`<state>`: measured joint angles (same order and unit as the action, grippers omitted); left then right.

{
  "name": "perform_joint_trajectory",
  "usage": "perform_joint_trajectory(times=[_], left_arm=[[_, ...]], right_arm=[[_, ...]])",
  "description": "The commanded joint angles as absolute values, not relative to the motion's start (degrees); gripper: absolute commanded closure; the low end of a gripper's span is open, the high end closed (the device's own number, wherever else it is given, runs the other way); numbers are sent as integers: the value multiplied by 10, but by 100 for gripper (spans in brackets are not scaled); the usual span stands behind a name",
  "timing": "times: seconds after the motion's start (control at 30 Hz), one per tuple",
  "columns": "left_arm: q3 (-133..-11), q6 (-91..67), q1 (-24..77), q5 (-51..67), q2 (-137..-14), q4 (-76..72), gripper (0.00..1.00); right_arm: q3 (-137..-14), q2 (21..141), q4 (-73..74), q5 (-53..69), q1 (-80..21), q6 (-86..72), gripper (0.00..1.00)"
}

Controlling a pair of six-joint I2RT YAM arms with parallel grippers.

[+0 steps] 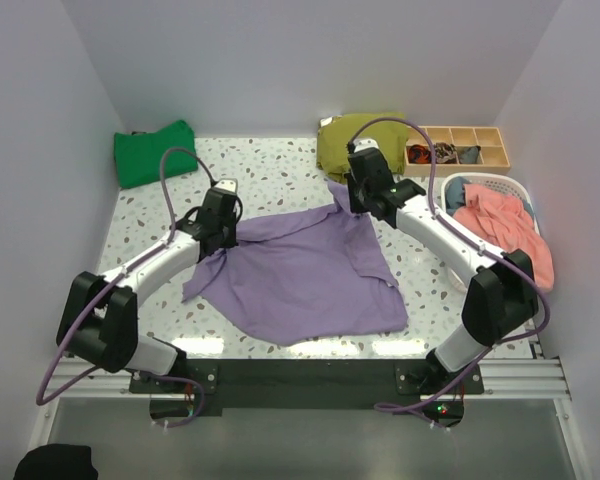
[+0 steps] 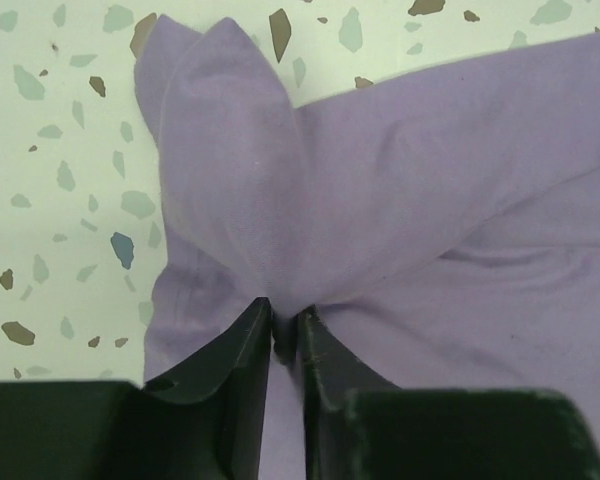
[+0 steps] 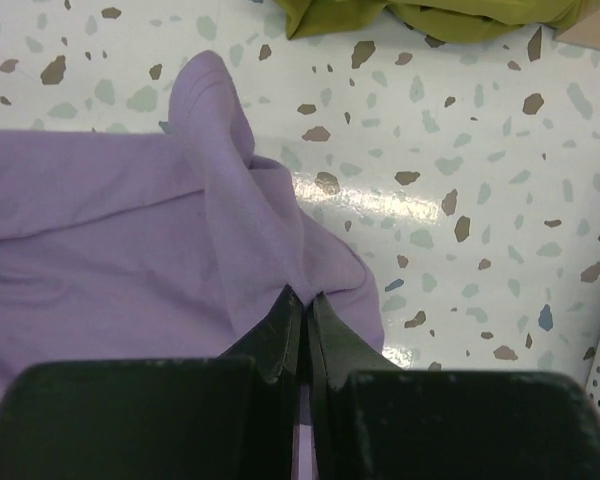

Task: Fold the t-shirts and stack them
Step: Flatten out the tshirt

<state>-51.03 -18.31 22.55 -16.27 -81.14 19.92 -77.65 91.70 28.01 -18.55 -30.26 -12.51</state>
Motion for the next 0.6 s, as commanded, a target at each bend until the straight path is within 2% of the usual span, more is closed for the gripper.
perform_joint_trajectory(times=[0.0,0.07,0.13,0.17,0.2,0.33,0.5,0.53,0.57], left_arm=[[-529,-171,227,-158,-827,188,71],[-529,-170,227,-156,-831,183,70],[-536,-169,227,-155,-846,182,54],[-539,-169,227,-155,-852,184,54],[-539,-168,227,-145,-858,177,63],[-532,-166,227,-125,-867,159,85],[-530,-164,227,-140,-853,155,86],[-536,-161,227,-143,-847,157,85],[-540,-159,227,-149,-839,161,75]], right_arm=[[-778,914,279,-197,-301,-113,100],[-777,914,275,-198,-301,-111,100],[-778,916,275,-195,-301,-110,100],[-779,918,272,-195,-301,-110,100],[-779,919,272,-193,-301,-110,100],[-777,921,272,-193,-301,-109,100],[-774,921,271,-195,-300,-106,99],[-773,922,271,-195,-299,-107,99],[-774,922,270,-194,-300,-106,99]])
